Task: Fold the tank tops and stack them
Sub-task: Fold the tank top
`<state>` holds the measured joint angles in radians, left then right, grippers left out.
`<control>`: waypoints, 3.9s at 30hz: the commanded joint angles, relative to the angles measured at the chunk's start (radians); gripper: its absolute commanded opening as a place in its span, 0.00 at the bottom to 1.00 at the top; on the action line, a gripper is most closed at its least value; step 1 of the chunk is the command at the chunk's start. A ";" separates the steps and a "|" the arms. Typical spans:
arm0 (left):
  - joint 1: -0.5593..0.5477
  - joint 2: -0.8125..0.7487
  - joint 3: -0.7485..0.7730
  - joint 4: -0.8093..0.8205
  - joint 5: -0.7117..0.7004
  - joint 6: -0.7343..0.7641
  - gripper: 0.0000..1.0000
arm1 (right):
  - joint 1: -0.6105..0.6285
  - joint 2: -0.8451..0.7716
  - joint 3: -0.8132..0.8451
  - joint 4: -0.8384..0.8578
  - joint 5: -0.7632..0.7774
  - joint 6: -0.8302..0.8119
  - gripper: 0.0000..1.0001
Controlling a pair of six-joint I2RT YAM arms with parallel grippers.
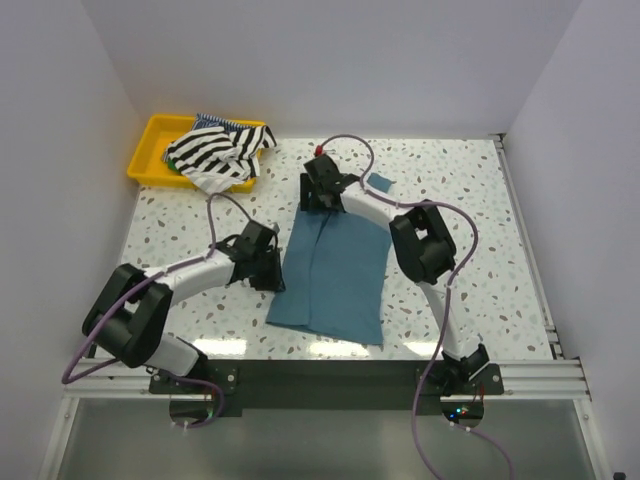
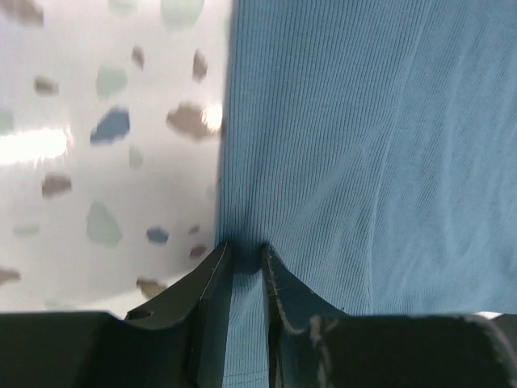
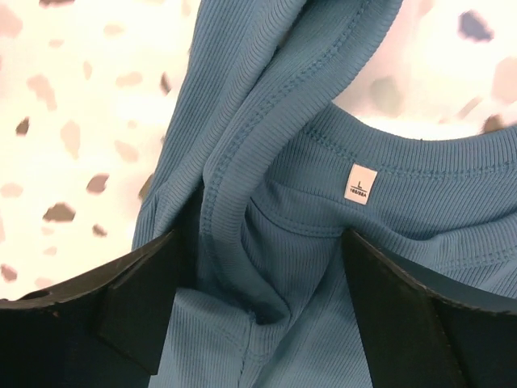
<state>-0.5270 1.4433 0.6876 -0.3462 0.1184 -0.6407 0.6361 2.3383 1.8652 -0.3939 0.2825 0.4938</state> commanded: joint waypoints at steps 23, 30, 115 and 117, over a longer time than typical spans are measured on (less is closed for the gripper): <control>-0.115 0.097 0.449 -0.050 -0.074 0.124 0.54 | -0.230 -0.528 -0.312 -0.027 0.011 0.032 0.83; -0.450 0.123 0.356 0.055 -0.054 0.016 0.49 | -0.302 -0.743 -0.737 0.055 -0.022 0.092 0.51; -0.423 -0.086 0.076 0.035 -0.034 -0.070 0.36 | -0.104 -0.270 -0.169 -0.181 0.152 0.035 0.66; -0.424 -0.107 0.105 -0.013 -0.042 -0.062 0.37 | -0.102 -0.301 -0.178 -0.180 0.153 0.035 0.66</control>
<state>-0.9539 1.3888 0.7170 -0.3061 0.0952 -0.7334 0.5358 2.1551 1.6913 -0.6052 0.4038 0.5396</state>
